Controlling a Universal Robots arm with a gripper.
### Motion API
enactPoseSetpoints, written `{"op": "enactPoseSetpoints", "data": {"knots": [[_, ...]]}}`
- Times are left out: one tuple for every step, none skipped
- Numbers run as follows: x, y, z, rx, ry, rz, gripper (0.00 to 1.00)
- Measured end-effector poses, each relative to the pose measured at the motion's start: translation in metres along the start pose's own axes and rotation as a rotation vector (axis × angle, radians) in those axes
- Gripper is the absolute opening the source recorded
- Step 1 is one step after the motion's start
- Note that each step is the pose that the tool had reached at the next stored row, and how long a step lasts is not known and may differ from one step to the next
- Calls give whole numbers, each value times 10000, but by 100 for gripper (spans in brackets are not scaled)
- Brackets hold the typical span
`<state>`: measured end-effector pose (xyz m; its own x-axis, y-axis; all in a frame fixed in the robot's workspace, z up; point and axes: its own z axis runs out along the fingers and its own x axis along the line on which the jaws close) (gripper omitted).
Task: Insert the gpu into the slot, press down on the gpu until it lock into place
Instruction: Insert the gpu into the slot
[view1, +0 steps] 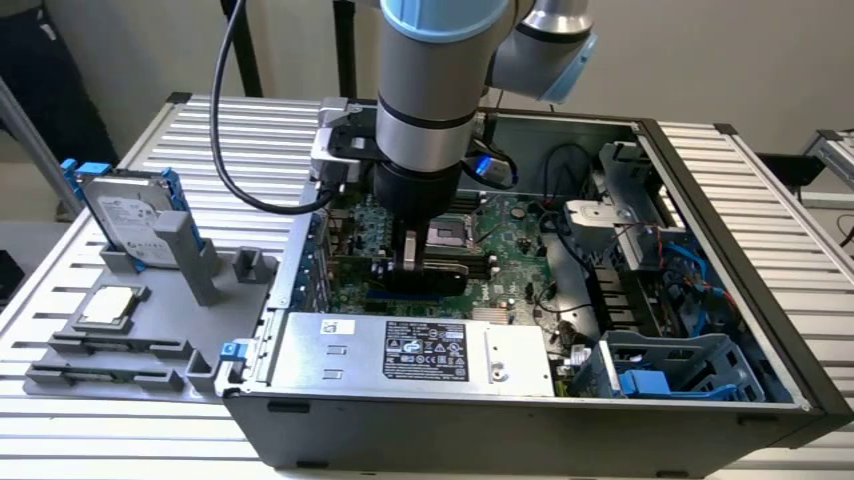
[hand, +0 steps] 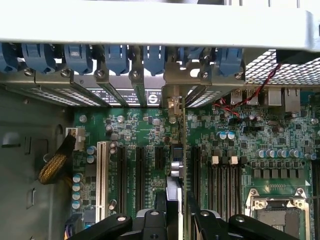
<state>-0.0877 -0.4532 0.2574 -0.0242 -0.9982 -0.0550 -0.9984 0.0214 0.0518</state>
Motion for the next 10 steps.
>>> {"op": "enactPoseSetpoints", "data": {"knots": [[0, 0, -1, -4, 2, 1, 26], [-1, 1, -2, -8, 5, 1, 26], [-1, 1, -2, -14, 5, 2, 26], [-1, 2, -2, -19, 6, 3, 26], [-1, 1, -2, -23, 6, 4, 26], [-1, 1, -2, -26, 6, 4, 26], [-1, 1, -2, -30, 7, 3, 26], [-1, 0, 0, -32, 5, 3, 26], [-1, 0, 2, -35, 5, 3, 26], [-1, 1, 4, -37, 5, 4, 26]]}}
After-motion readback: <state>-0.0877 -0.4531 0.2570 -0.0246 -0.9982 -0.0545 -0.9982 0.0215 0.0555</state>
